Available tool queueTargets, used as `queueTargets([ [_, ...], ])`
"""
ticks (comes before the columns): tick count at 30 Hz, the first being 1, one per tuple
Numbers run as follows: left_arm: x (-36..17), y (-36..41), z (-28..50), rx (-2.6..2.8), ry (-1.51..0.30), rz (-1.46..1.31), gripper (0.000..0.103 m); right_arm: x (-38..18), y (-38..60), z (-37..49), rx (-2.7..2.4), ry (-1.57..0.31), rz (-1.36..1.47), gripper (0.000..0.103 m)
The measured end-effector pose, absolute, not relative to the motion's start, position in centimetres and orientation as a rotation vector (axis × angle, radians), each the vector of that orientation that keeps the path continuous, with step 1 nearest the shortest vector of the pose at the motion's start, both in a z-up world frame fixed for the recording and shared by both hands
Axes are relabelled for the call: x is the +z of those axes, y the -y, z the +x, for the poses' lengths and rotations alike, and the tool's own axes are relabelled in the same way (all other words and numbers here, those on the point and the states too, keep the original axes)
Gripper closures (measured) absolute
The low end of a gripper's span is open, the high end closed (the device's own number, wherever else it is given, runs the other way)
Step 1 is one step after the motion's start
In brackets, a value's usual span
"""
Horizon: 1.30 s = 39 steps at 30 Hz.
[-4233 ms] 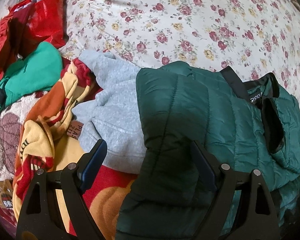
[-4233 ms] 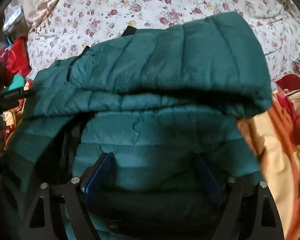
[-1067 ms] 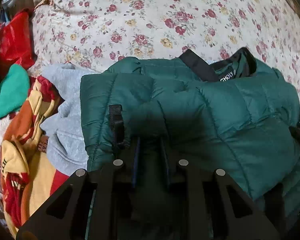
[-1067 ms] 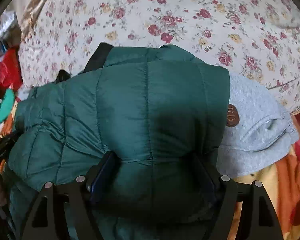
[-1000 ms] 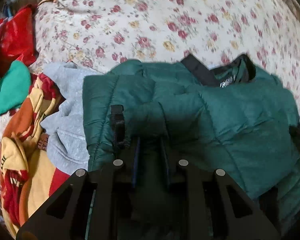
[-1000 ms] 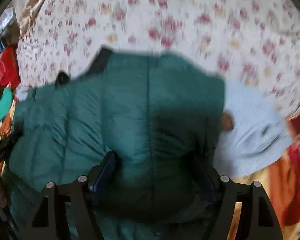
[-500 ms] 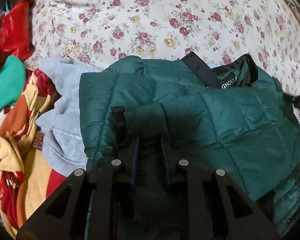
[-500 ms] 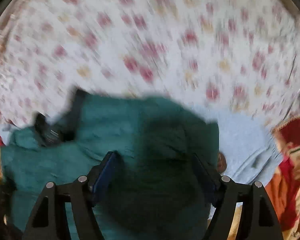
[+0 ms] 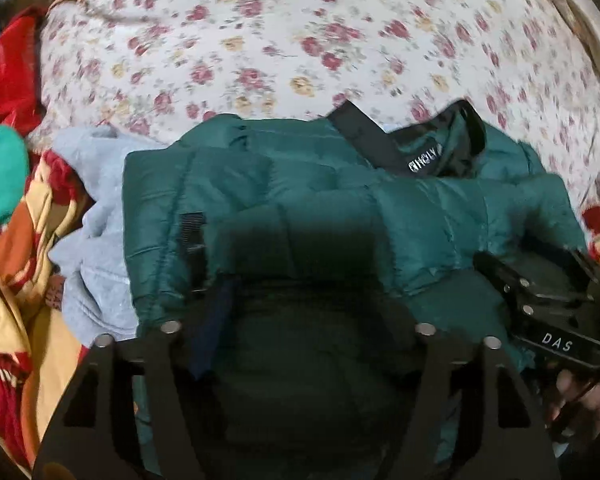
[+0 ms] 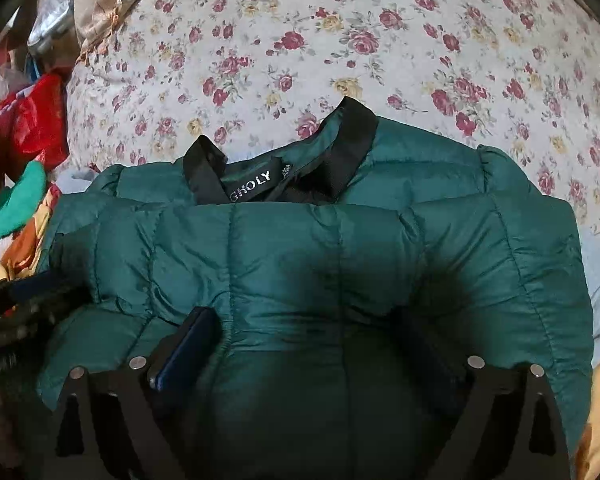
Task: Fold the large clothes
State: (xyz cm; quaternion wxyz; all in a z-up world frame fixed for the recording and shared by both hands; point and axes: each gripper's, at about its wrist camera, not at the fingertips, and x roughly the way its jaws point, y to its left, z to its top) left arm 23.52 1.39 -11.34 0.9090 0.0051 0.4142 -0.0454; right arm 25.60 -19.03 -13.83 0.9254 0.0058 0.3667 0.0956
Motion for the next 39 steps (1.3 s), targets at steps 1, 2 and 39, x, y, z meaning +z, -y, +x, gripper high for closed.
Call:
queueTargets([
  [1,-11.37,-1.16,23.48,-0.088,-0.853,0.025,0.034,-14.00,18.85,25.49,0.195,-0.751,0.009,0.008],
  [2,-11.40,-1.17,23.48,-0.087,-0.854,0.026,0.033,-14.21,19.23,25.82,0.193,-0.752,0.008,0.008],
  [39,-11.73,-1.08,23.45,-0.113,-0.848,0.013,0.023,-13.92,19.09,25.60,0.190,-0.746,-0.003,0.007],
])
